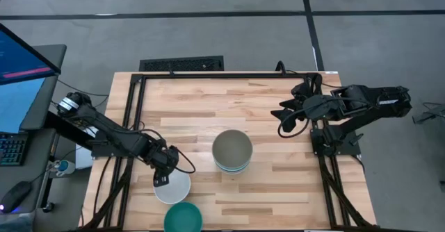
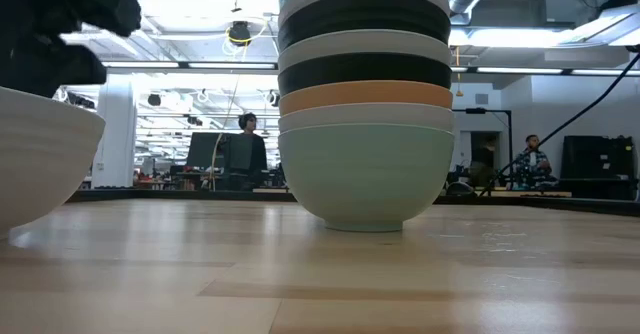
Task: Nest bowls inside each other
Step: Stack the white bowl on the gray bowl
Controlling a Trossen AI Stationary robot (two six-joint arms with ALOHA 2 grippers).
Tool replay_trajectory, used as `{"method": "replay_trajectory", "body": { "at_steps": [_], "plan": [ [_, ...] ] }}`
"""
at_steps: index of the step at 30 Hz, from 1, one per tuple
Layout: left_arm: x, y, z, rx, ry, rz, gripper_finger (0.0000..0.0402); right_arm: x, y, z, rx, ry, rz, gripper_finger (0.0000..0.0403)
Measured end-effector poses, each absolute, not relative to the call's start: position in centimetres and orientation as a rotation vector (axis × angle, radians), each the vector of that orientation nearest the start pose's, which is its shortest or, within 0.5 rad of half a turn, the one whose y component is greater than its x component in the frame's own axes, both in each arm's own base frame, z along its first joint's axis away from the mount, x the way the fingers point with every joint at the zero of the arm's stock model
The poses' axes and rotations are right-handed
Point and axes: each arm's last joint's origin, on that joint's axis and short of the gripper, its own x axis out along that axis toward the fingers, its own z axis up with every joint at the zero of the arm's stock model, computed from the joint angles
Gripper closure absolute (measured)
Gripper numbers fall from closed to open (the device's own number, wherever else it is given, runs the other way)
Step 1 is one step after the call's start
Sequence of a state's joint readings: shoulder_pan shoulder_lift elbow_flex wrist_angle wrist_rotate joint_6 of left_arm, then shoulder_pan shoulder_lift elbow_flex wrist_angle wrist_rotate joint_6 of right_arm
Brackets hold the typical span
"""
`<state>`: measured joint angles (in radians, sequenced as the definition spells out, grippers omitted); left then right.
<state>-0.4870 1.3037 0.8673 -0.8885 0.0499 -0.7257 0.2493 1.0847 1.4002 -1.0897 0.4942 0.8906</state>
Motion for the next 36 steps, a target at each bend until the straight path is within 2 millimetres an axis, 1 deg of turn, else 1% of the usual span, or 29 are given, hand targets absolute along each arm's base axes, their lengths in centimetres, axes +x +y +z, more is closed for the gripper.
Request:
{"method": "replay_trajectory", "body": {
  "at_steps": [2,6,9,13,19,21,24,34,36],
  "plan": [
    [19.4,-10.4,21.1,-0.327,1.380,0.057,0.0214,17.5,3.0,40.5,0.565,0.560,-0.528,0.0097],
    [19.6,-10.3,21.0,-0.299,1.340,0.105,0.0214,17.5,3.0,40.5,0.564,0.561,-0.530,0.0097],
    [19.7,-10.3,20.8,-0.290,1.334,0.104,0.0214,17.6,2.9,40.5,0.564,0.559,-0.537,0.0097],
    [19.5,-10.3,19.7,-0.327,1.339,0.096,0.0214,17.5,2.9,40.4,0.559,0.564,-0.539,0.0097],
    [19.4,-10.2,19.2,-0.355,1.335,0.116,0.0219,17.5,2.8,40.4,0.556,0.566,-0.539,0.0097],
    [19.2,-10.2,18.9,-0.352,1.344,0.122,0.0231,17.5,2.8,40.4,0.555,0.566,-0.540,0.0097],
    [19.1,-10.1,18.7,-0.347,1.349,0.136,0.0261,17.5,2.8,40.4,0.555,0.566,-0.540,0.0097],
    [19.2,-9.8,18.6,-0.376,1.358,0.139,0.0389,17.5,2.8,40.4,0.554,0.565,-0.542,0.0097],
    [19.3,-9.7,18.6,-0.394,1.361,0.145,0.0395,17.5,2.8,40.4,0.554,0.564,-0.542,0.0097]
  ]
}}
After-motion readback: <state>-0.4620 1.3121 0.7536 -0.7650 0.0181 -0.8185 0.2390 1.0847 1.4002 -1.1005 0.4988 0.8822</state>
